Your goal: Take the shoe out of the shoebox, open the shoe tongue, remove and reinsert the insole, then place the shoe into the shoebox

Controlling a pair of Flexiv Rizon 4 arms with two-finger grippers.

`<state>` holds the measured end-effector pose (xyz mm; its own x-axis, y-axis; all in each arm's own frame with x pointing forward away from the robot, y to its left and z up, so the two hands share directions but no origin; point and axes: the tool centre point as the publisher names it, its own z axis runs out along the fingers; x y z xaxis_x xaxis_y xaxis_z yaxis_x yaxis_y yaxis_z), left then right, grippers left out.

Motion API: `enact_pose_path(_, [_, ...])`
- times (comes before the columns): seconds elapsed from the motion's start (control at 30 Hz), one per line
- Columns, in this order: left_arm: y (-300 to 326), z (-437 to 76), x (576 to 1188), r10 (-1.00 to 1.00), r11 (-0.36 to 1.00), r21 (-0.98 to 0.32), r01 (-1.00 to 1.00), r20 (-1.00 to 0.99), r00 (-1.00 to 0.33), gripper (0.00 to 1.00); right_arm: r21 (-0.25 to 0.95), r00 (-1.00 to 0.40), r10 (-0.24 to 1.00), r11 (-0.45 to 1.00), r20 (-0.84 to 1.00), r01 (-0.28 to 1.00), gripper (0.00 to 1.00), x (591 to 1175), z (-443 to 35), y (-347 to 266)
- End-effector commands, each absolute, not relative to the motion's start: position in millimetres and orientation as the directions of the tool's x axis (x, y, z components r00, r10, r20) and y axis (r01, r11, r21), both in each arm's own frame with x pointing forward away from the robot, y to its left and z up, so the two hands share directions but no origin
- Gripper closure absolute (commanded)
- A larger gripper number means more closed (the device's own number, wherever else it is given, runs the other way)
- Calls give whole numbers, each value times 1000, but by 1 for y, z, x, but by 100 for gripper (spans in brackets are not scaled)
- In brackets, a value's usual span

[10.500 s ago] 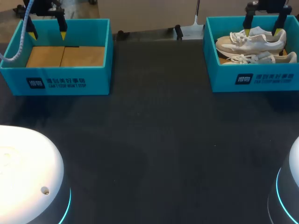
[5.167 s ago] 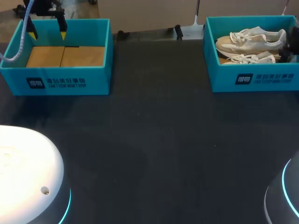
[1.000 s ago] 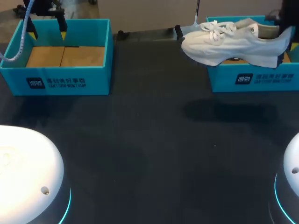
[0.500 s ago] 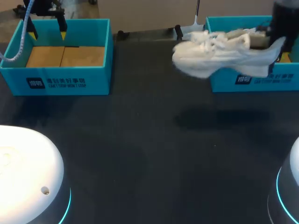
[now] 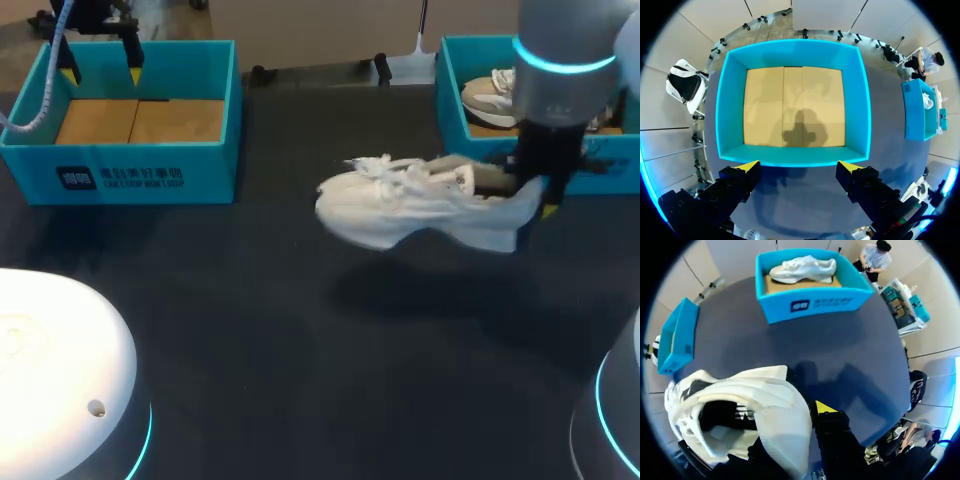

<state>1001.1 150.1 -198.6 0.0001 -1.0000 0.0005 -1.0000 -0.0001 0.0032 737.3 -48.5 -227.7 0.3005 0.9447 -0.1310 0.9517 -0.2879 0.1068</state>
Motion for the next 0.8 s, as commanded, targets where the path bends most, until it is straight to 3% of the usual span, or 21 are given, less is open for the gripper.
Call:
enact_pose_path(0.03, [150,-199,1001,-1000,0,3,-1000,1,0,0,96,302,943,-290,-139,952,100,745,-234,-45])
enact_pose_path(0.47, [150,-199,1001,-1000,0,3,-1000,1,0,0,96,302,943,-290,-139,952,100,745,-234,-45])
enact_pose_path(0.8, [150,-199,1001,-1000,0,3,-1000,1,0,0,125,220,960,-200,-172,972,100,690,-266,36])
